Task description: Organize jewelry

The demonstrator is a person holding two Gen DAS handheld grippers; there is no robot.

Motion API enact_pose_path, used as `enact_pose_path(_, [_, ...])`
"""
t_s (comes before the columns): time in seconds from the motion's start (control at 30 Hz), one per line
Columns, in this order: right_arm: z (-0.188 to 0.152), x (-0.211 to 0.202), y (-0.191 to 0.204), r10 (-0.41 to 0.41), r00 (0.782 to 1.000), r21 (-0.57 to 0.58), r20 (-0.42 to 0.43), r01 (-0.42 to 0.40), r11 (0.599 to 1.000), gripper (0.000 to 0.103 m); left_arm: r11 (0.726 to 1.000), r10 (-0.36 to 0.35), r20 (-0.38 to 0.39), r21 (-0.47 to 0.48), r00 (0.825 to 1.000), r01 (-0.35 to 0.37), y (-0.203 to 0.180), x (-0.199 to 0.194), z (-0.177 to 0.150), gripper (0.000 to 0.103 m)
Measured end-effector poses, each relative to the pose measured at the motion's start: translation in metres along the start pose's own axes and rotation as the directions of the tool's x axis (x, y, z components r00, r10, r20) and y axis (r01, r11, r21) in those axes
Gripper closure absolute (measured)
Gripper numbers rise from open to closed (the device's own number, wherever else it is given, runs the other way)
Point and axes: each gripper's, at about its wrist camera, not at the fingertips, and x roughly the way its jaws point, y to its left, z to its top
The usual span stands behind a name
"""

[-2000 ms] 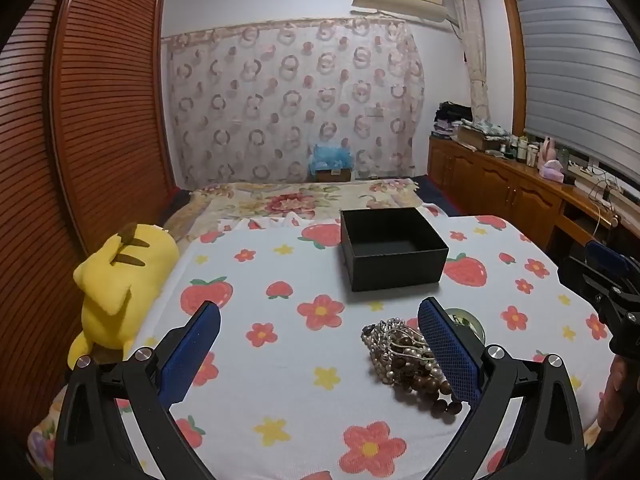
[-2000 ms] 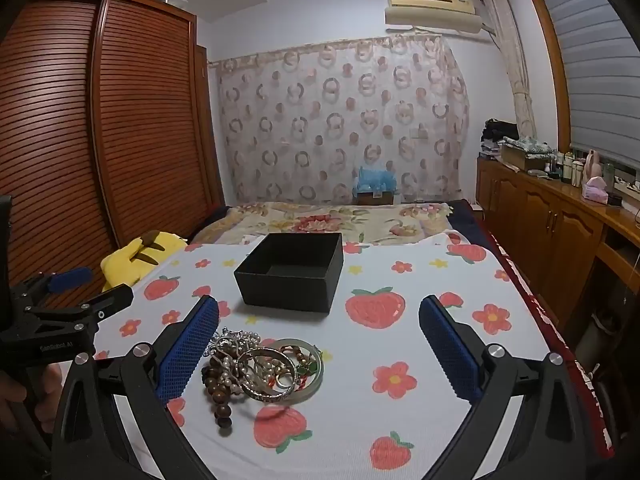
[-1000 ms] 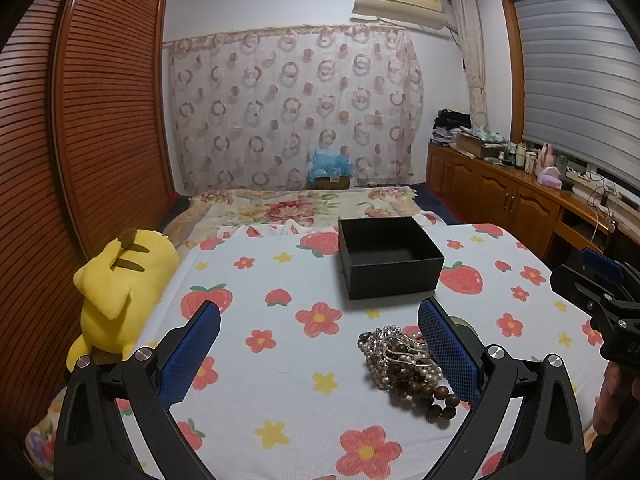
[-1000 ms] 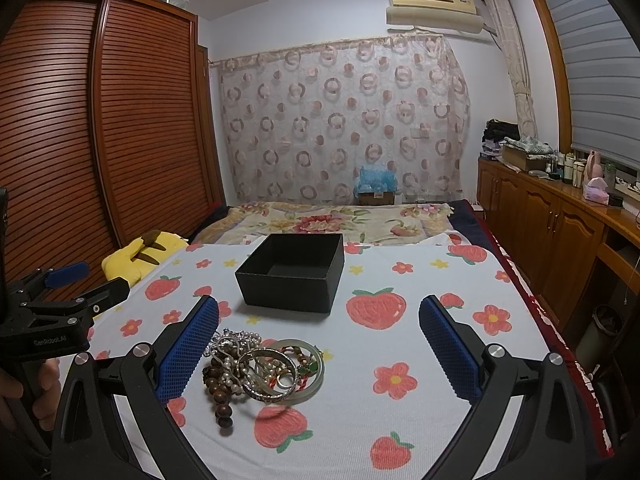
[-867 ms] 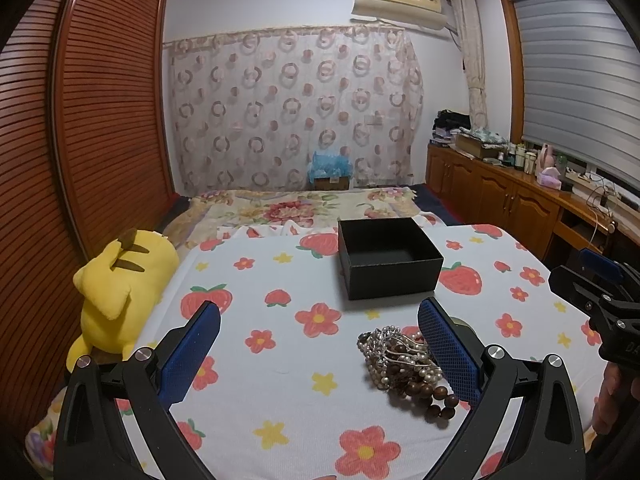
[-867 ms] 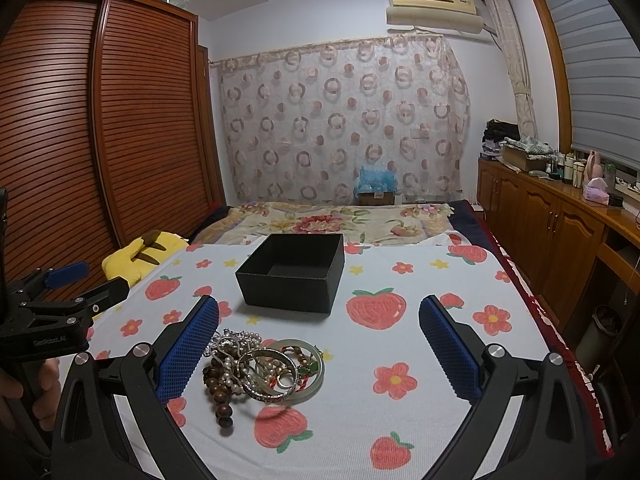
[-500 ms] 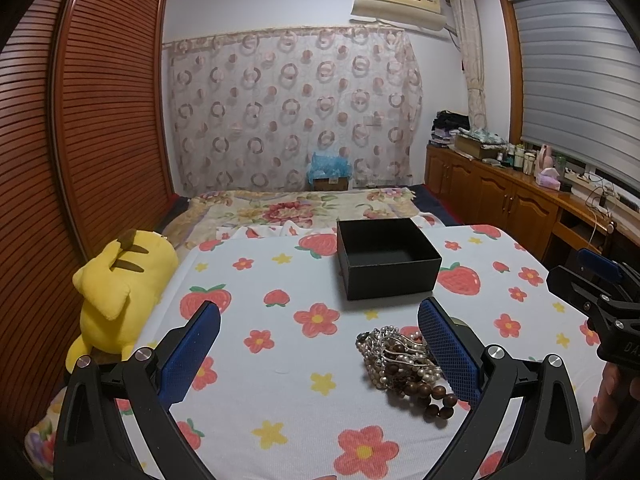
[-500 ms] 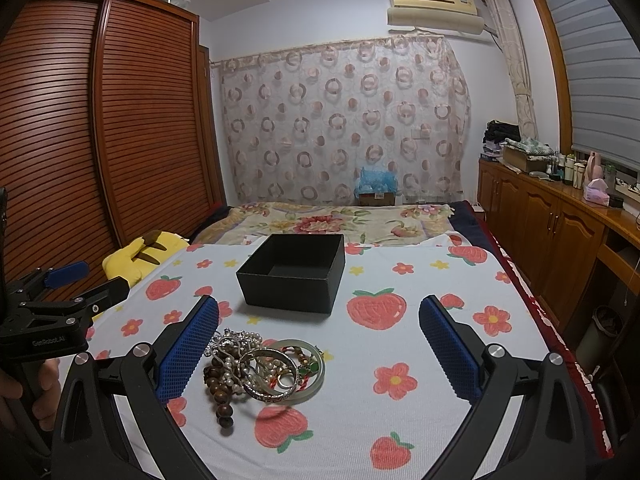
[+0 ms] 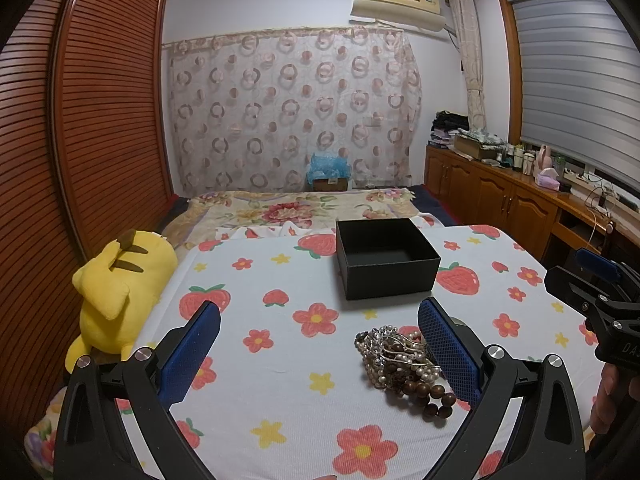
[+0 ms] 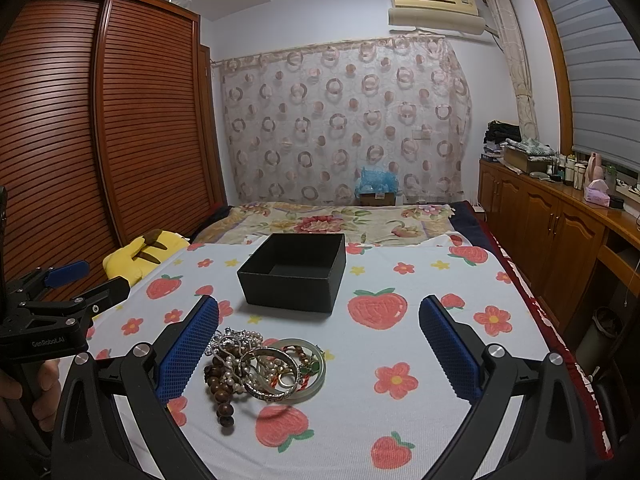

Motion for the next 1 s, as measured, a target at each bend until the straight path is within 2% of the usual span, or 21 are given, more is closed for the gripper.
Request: enact_pose_path(1.0, [-0.0043,0.0013,0.004,0.002,1.0,-0.001,-0.003,-0.002,1.0,0.002,1.0,-0.001,0.001,0.001,1.0,0.001,-0.0007,-0.0012,0.0005,0.007])
